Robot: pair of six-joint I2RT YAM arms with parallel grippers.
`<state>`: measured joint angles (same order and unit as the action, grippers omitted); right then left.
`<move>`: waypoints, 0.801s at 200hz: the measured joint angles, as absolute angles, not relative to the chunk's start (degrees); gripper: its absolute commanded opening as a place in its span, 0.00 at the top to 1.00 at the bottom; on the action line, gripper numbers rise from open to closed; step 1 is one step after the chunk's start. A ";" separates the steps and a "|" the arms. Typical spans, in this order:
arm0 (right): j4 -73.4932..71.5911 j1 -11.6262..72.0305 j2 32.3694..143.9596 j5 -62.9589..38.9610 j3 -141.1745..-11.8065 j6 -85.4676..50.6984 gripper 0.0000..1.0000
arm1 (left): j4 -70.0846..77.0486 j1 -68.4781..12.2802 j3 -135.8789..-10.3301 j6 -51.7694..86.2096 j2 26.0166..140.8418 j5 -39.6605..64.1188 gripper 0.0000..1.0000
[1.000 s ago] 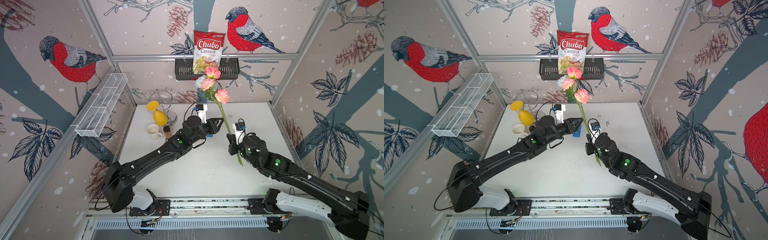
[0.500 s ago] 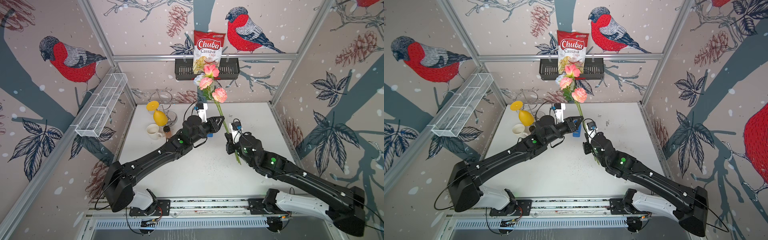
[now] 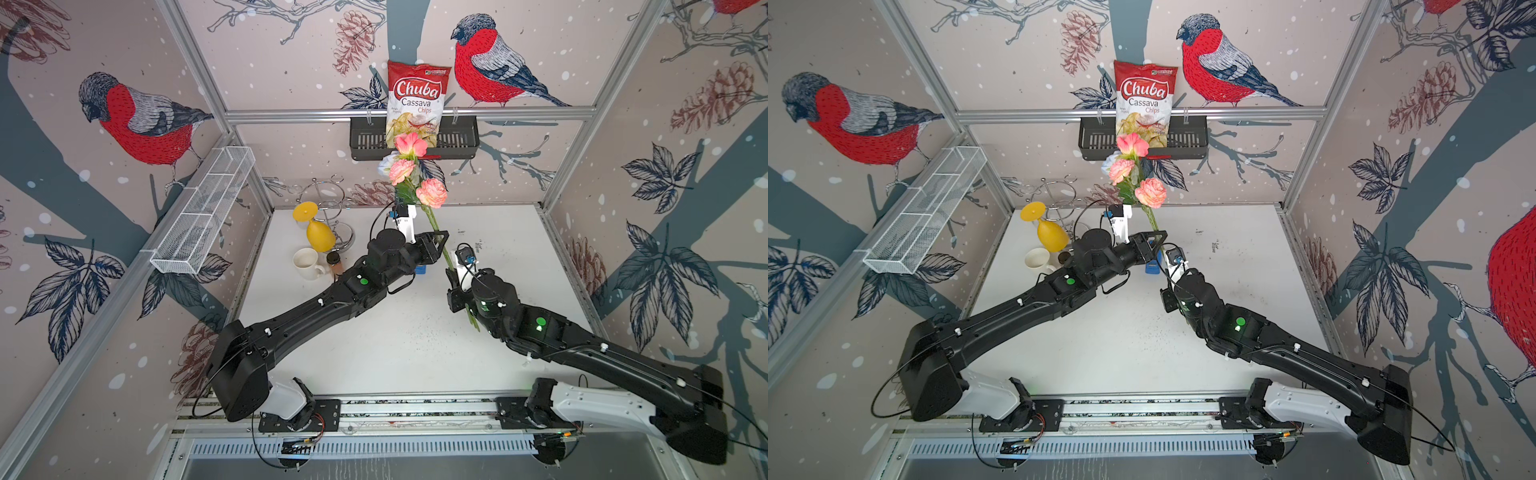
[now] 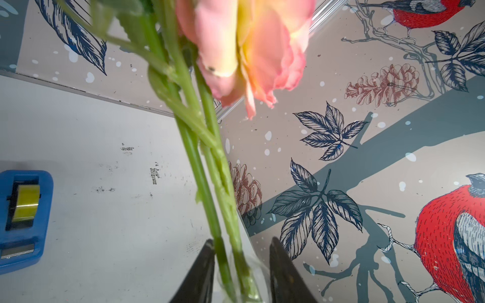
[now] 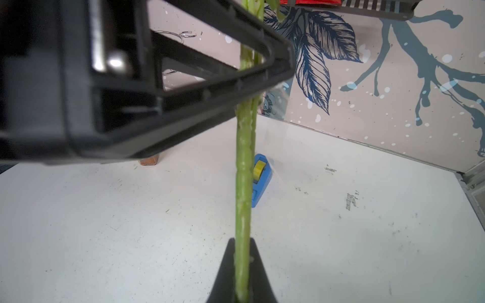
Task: Wrap bouquets with tape
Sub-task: Wrap the tape around the bouquet.
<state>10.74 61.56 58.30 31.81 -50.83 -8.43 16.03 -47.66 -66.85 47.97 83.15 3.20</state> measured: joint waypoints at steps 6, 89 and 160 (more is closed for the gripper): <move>10.74 61.73 58.46 32.27 -50.85 -7.88 1.00 | 15.92 -47.66 -66.92 47.83 83.35 3.18 0.69; 10.15 63.40 59.59 36.88 -50.65 -6.22 0.80 | 16.12 -47.81 -67.18 46.48 82.59 3.42 1.00; 0.21 52.56 44.53 16.82 -41.65 -12.62 0.24 | 31.86 -43.29 -57.78 38.89 76.77 12.99 1.00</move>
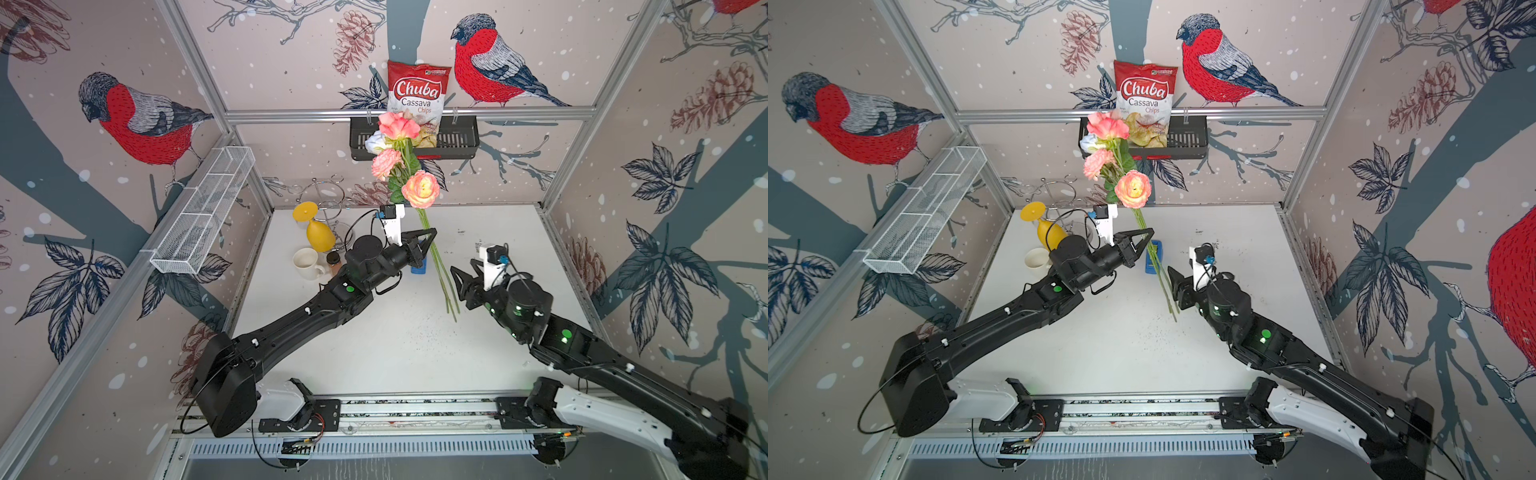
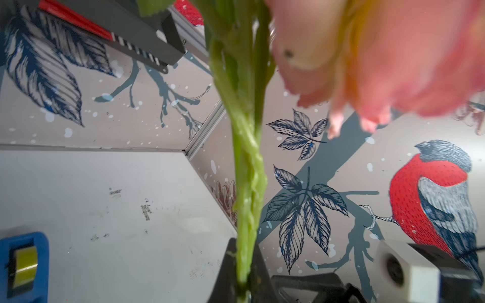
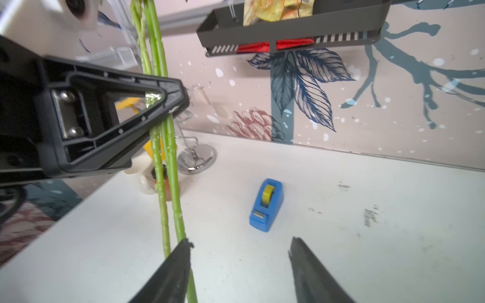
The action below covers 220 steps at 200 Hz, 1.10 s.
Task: Wrap bouquets with tape
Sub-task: Wrap the tape around the bouquet.
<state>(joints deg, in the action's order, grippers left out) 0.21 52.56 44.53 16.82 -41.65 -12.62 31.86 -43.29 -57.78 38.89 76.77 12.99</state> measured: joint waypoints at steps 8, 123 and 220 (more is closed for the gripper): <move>-1.48 51.07 43.03 12.14 -40.36 -13.80 0.23 | 34.30 -42.96 -57.60 38.52 76.64 15.29 1.00; -10.24 47.86 47.22 -13.76 -41.34 -19.35 0.62 | 52.73 -42.59 -57.43 38.98 78.02 34.44 1.00; -6.94 53.01 48.03 0.69 -43.72 -10.59 1.00 | 40.77 -42.57 -56.21 32.53 72.88 22.13 0.41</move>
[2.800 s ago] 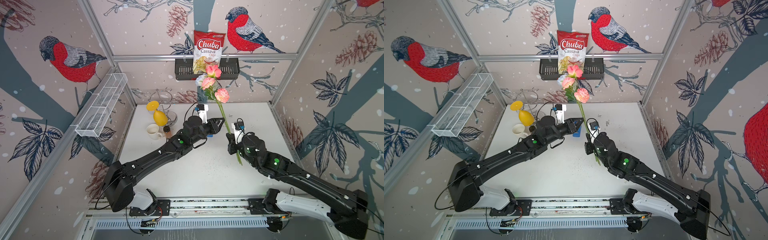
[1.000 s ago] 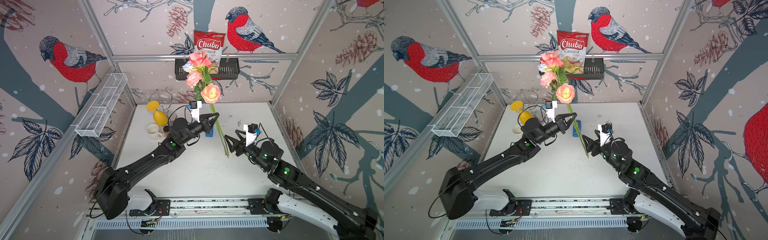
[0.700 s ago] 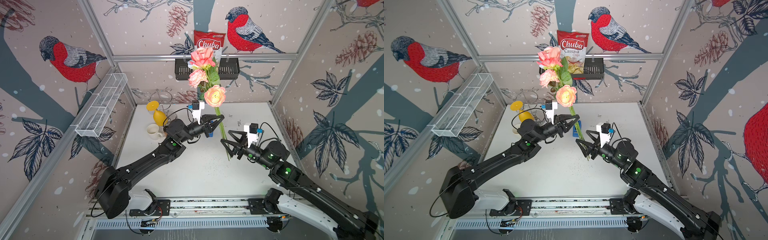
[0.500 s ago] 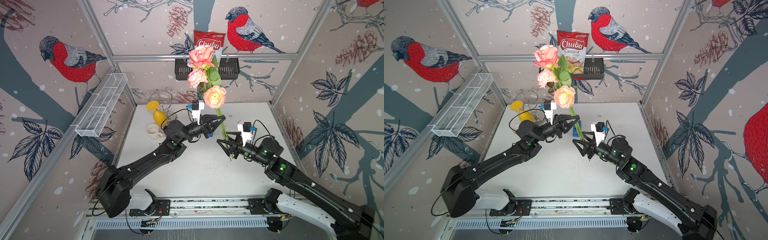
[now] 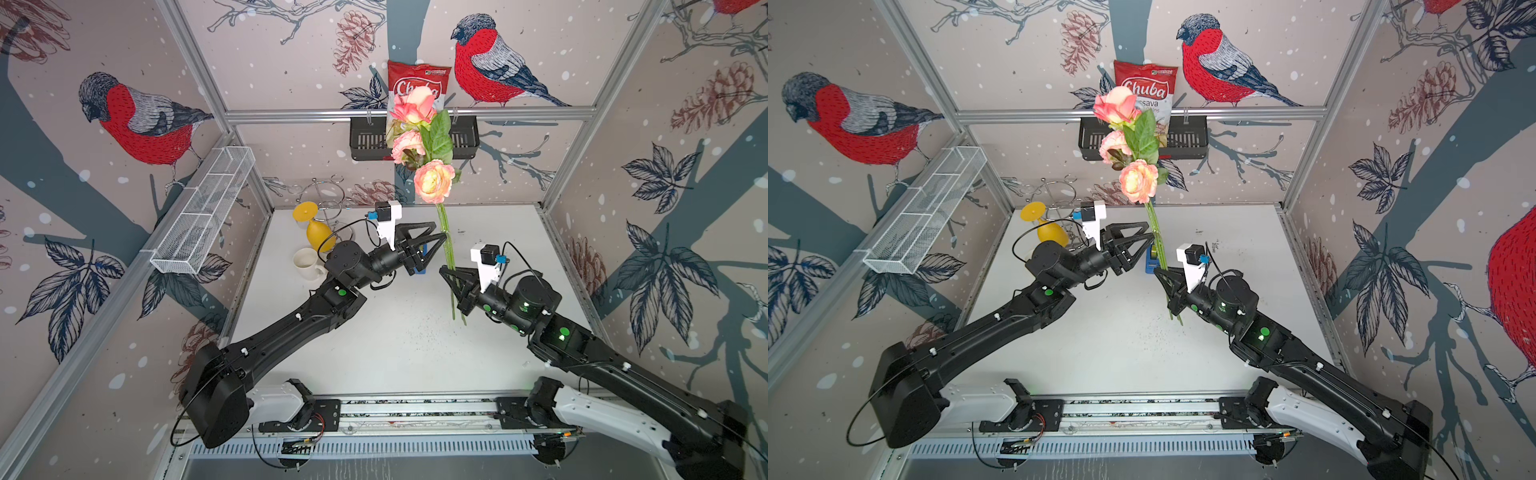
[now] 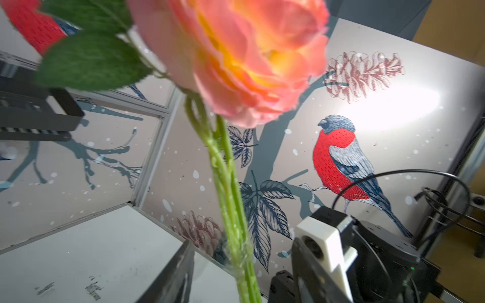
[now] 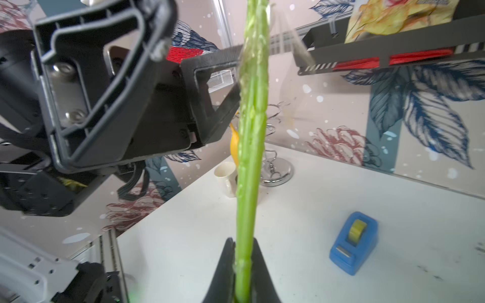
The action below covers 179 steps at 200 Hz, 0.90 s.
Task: Wrap bouquets with tape
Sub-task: Wrap the tape around the bouquet.
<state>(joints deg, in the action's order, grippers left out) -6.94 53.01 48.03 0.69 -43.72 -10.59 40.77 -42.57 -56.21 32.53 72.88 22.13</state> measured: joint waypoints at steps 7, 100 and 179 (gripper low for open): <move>-6.74 53.52 48.40 2.26 -44.18 -9.69 1.00 | 39.00 -42.57 -56.21 32.29 72.49 20.23 0.41; -4.14 57.71 57.04 22.61 -49.19 -0.08 1.00 | 29.32 -45.76 -56.40 34.68 69.97 7.20 0.45; -4.12 59.11 59.94 29.15 -49.93 1.54 1.00 | 22.96 -47.53 -62.57 37.26 73.58 -0.27 0.51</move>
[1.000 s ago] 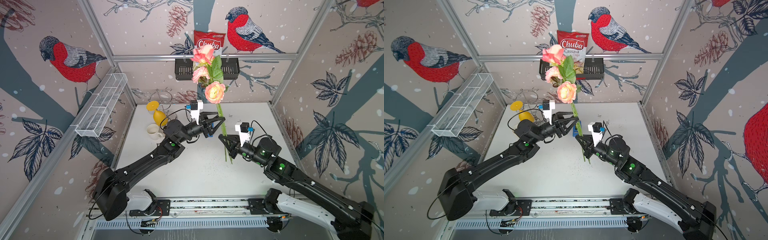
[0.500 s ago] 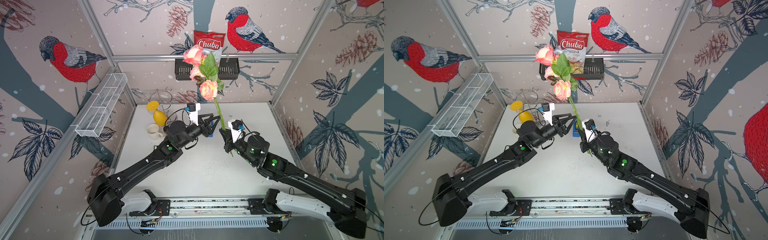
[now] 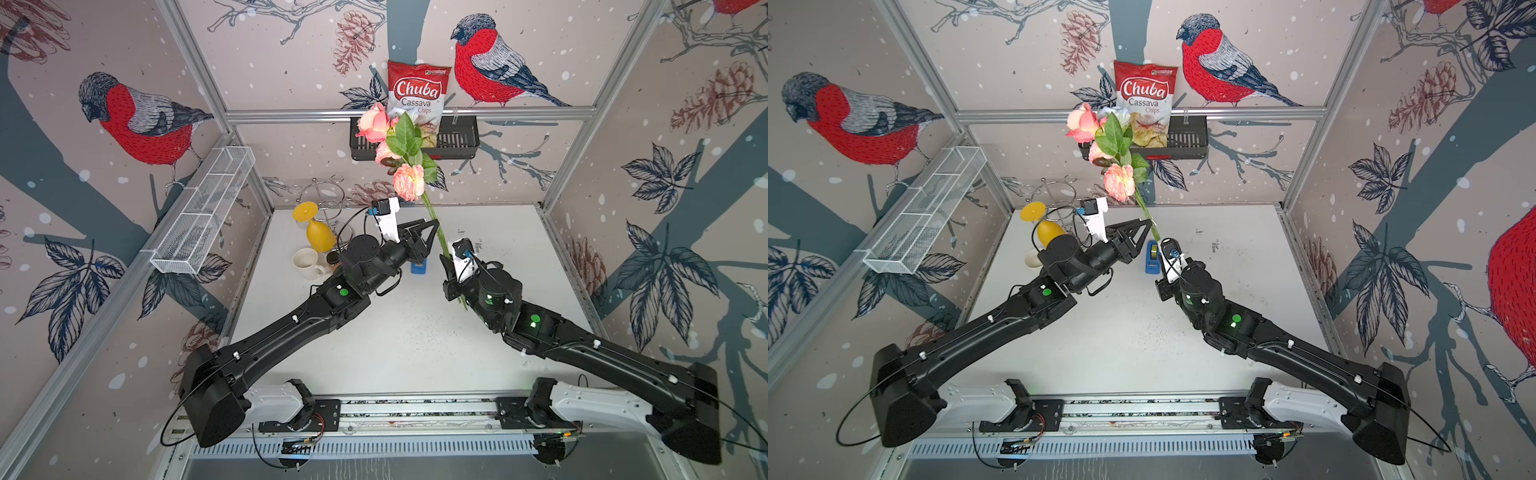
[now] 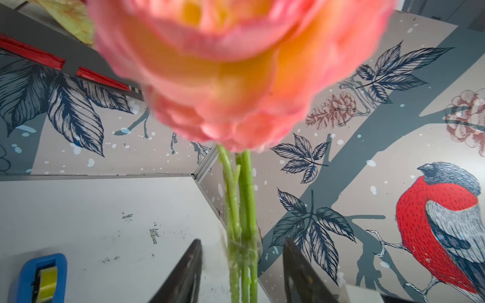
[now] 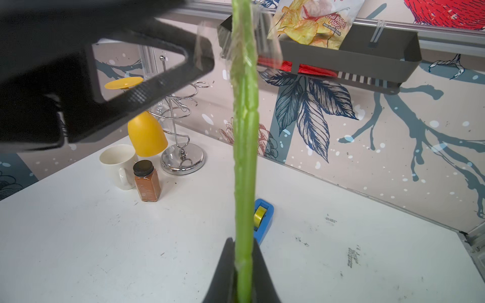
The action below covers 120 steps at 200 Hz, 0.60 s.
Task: Wrap bouquets with tape
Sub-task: Wrap the tape around the bouquet.
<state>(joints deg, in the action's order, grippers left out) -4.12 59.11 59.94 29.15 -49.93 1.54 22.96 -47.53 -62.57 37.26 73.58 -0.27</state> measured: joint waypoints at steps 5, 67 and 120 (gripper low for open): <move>-4.12 59.11 60.01 29.52 -49.93 1.54 1.00 | 22.76 -47.53 -62.57 37.26 73.63 -0.56 0.52; -4.16 57.30 57.65 29.39 -49.98 -0.49 1.00 | 24.01 -47.59 -54.87 35.11 68.42 -5.15 0.83; -4.23 56.93 54.37 21.98 -49.47 -3.14 1.00 | 34.26 -41.60 -48.10 34.81 67.05 1.89 0.31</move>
